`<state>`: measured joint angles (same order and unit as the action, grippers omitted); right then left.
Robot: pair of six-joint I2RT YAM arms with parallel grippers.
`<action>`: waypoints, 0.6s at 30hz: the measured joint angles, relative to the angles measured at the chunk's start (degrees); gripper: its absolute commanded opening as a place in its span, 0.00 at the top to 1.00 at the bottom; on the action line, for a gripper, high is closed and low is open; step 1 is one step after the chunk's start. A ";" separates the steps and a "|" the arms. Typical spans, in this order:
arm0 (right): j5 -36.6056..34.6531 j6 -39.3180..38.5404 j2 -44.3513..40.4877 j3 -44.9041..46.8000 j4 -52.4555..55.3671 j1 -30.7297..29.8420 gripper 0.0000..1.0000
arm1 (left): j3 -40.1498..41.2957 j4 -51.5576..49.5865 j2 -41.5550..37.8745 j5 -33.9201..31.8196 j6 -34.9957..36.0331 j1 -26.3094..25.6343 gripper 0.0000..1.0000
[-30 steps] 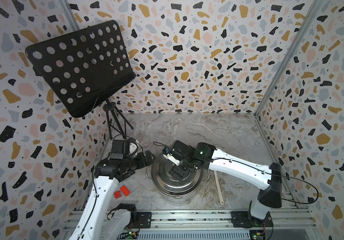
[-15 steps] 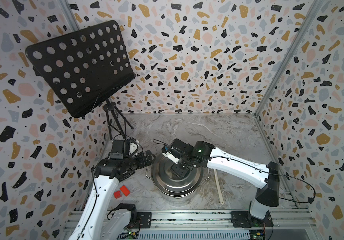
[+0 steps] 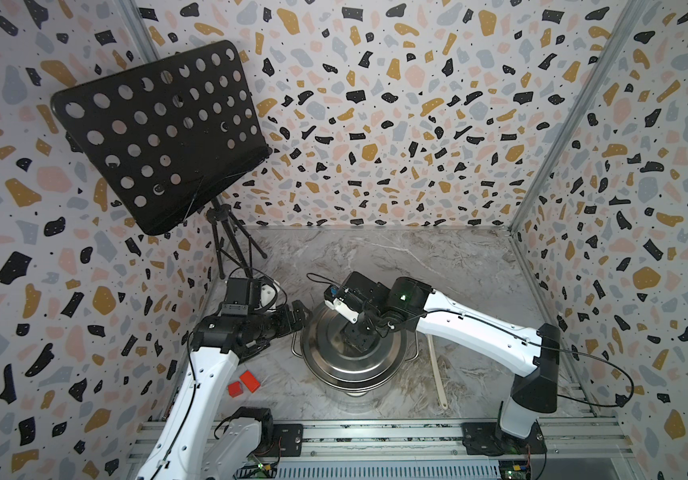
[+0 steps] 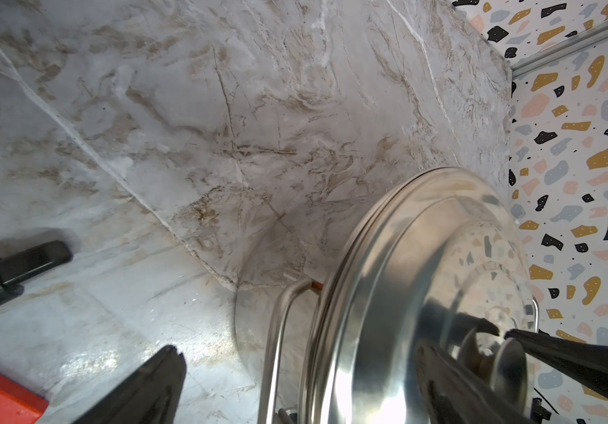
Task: Stir the soup with a spoon
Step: Pick up the lid from the pan, then place the lid at the center of the board.
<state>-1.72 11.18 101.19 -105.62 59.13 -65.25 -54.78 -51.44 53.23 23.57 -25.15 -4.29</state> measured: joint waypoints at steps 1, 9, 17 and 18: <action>0.39 0.17 -0.09 -1.25 0.04 0.28 0.66 | 0.00 0.09 0.13 0.07 -0.17 0.00 0.00; 2.27 1.99 -5.97 -3.89 0.33 12.04 0.71 | -3.34 -0.50 1.79 1.16 -0.59 -0.02 0.00; -1.20 2.08 -17.86 2.08 -0.33 33.44 0.72 | -8.70 -2.05 4.74 2.08 -1.46 -0.02 0.01; -1.64 1.68 -18.84 2.95 -0.28 35.45 0.73 | -9.09 -1.99 5.09 2.38 -1.88 -0.20 0.00</action>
<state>-3.36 12.86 82.35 -102.67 58.85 -29.80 -63.88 -53.43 58.33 25.96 -27.03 -4.49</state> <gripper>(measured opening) 0.584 0.993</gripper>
